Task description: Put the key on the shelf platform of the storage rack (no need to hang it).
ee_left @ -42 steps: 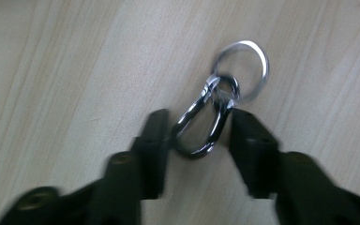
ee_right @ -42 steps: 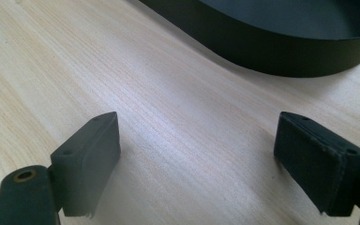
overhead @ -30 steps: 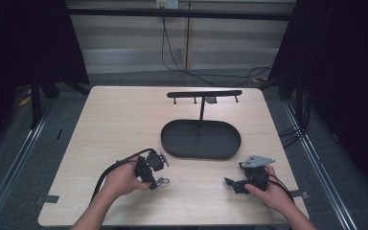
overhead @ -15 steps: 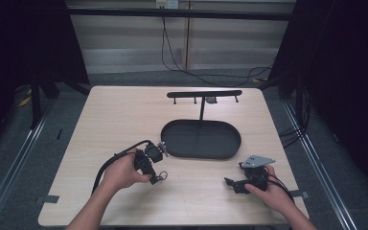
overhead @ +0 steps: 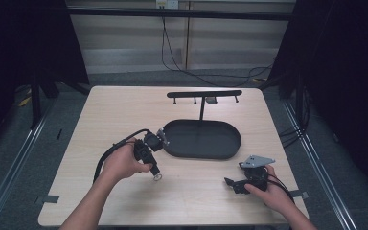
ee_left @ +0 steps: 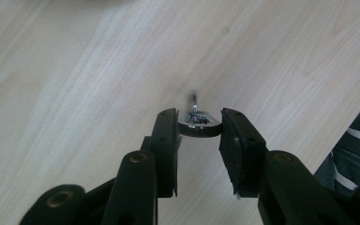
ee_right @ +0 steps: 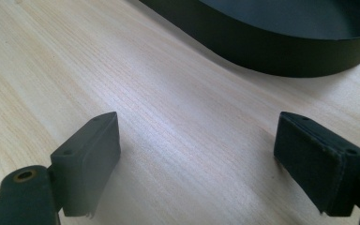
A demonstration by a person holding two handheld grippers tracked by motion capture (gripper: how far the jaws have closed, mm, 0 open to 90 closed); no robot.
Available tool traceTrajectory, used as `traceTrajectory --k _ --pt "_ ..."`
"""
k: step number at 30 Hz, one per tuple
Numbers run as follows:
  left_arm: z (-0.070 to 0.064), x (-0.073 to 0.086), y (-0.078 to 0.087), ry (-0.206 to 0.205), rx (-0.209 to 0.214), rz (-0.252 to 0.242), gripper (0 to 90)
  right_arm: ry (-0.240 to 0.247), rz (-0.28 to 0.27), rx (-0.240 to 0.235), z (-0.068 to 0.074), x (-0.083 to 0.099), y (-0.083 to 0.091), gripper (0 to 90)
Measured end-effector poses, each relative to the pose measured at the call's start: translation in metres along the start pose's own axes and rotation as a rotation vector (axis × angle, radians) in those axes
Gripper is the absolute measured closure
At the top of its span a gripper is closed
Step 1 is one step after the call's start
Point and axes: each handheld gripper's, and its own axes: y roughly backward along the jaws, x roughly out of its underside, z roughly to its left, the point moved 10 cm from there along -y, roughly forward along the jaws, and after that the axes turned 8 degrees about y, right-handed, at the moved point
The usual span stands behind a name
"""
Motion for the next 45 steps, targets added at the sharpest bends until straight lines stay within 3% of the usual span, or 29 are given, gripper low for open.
traceTrajectory --k 19,40,45 --pt "-0.001 -0.021 0.024 0.012 -0.005 0.014 67.6 0.001 0.0 0.0 0.0 0.0 0.0 14.3" --pt "0.002 -0.047 0.043 0.033 -0.005 -0.025 67.6 0.001 -0.002 0.001 0.0 0.0 0.0 14.4" --pt "0.002 -0.053 0.047 0.057 0.0 -0.025 67.6 0.001 -0.002 0.001 0.0 0.0 0.0 14.3"
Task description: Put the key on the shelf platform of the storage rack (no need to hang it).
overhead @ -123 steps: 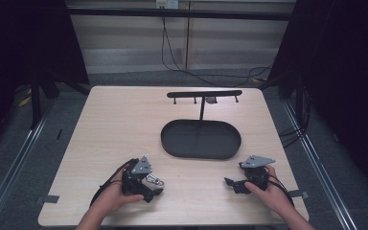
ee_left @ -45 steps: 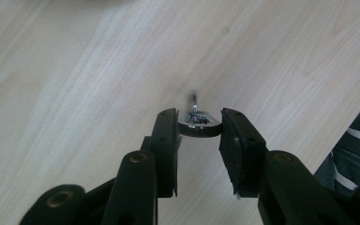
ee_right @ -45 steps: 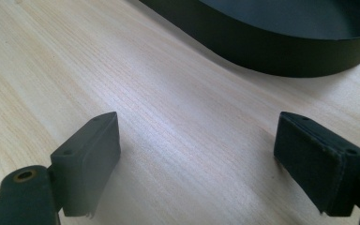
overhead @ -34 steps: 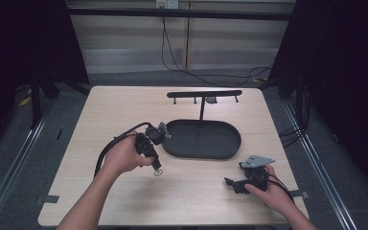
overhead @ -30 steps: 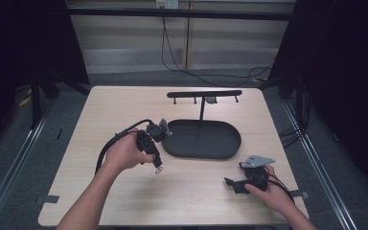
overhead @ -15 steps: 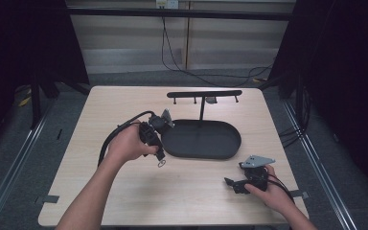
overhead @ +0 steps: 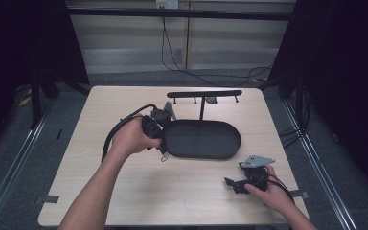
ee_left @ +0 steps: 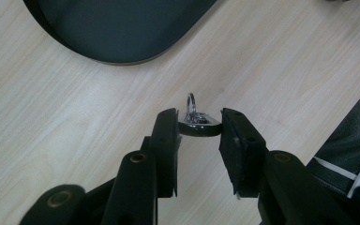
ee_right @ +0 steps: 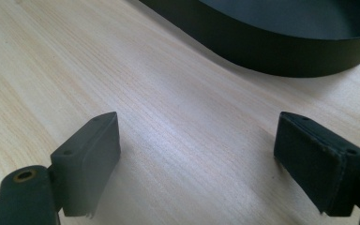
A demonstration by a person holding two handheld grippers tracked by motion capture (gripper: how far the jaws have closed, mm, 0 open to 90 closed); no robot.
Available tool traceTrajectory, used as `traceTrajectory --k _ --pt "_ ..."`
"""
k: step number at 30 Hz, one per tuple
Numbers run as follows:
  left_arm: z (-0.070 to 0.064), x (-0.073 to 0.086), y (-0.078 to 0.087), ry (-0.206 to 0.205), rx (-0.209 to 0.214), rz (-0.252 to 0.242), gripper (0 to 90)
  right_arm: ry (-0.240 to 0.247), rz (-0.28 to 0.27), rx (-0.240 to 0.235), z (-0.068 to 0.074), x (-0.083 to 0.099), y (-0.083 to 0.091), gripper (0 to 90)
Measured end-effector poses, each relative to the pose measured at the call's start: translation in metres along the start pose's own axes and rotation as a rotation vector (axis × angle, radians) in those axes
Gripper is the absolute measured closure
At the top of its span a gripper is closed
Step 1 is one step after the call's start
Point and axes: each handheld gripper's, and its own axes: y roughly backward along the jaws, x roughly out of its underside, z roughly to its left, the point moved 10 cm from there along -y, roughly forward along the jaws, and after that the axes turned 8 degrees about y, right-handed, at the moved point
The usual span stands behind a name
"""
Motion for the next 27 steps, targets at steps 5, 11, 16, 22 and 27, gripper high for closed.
traceTrajectory --k 5,11,16,22,27 --pt "0.001 -0.005 0.001 0.006 -0.001 -0.001 67.6 0.0 0.0 0.0 0.0 0.0 0.0 14.4" --pt "0.0 -0.015 0.005 0.004 -0.001 -0.004 67.6 0.0 0.0 0.0 0.0 0.0 0.0 14.3" --pt "-0.001 -0.02 0.007 0.008 -0.005 -0.011 67.6 0.0 0.0 0.0 0.0 0.0 0.0 14.3" --pt "-0.003 -0.026 0.01 0.014 0.002 -0.012 67.6 0.0 0.0 0.0 0.0 0.0 0.0 14.3" --pt "-0.005 -0.033 0.012 0.011 0.007 -0.018 67.6 0.0 0.0 0.0 0.0 0.0 0.0 14.3"
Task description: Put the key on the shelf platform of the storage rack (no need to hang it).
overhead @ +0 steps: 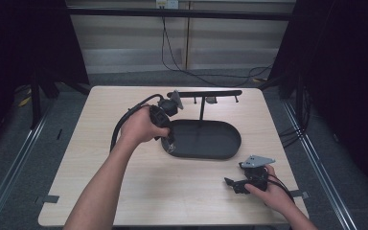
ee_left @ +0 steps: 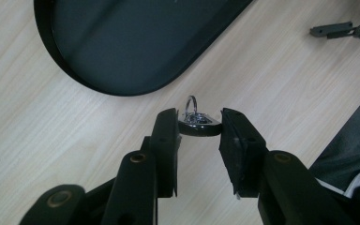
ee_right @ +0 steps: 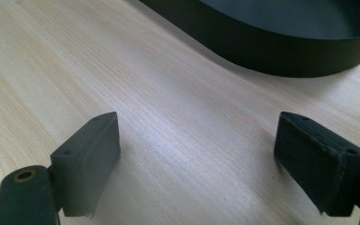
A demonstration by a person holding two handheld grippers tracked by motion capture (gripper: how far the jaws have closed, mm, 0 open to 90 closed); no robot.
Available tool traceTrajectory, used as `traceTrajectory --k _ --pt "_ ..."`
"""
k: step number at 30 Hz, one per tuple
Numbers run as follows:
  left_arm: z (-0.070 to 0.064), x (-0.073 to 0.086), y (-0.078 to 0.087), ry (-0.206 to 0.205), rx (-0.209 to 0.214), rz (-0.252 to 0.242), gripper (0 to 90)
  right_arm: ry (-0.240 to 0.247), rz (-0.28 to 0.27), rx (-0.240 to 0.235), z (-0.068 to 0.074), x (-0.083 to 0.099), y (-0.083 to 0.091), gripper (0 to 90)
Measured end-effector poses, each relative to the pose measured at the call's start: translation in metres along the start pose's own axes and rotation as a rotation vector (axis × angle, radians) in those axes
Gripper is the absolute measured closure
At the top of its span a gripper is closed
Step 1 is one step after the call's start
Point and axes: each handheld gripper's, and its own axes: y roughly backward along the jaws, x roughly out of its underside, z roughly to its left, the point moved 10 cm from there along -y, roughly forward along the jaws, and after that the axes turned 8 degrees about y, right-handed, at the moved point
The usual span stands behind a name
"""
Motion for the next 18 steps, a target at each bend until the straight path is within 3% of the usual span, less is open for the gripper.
traceTrajectory --k 18 --pt "0.001 -0.021 -0.008 0.002 0.002 -0.022 67.6 0.0 0.0 0.0 0.0 0.0 0.0 14.3"
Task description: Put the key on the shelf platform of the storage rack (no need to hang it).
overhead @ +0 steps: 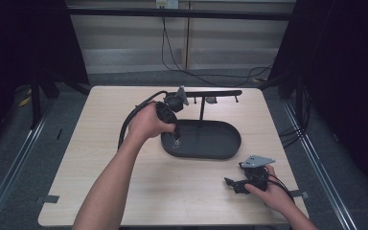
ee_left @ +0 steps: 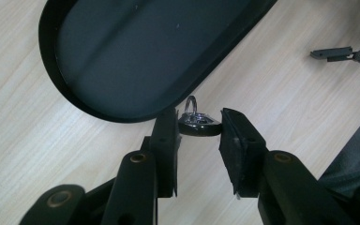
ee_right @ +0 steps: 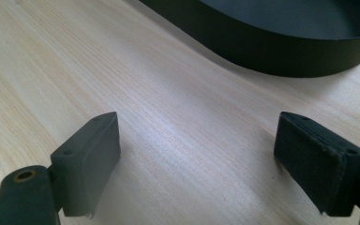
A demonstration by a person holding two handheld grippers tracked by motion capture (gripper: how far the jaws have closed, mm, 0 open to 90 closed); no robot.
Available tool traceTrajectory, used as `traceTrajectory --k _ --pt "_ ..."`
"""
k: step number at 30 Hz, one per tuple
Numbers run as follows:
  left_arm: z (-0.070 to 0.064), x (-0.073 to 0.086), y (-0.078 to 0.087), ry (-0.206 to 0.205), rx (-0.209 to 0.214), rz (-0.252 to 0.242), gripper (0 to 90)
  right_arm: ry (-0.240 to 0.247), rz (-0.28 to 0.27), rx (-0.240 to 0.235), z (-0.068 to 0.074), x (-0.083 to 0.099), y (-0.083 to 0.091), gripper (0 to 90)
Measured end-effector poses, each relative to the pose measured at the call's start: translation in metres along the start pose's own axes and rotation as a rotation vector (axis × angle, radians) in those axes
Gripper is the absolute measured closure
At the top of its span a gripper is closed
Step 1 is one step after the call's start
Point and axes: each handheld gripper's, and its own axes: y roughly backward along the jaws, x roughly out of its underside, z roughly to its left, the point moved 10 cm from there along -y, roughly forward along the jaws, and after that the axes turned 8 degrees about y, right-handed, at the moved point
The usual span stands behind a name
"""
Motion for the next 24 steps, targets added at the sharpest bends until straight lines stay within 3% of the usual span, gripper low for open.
traceTrajectory --k 17,24 --pt "0.002 -0.014 -0.021 0.016 0.003 0.015 67.6 0.004 -0.001 -0.002 0.0 0.0 0.0 14.2" --pt "0.006 -0.02 -0.03 0.02 -0.017 0.002 67.6 0.004 -0.001 -0.002 0.0 0.0 0.0 14.2"
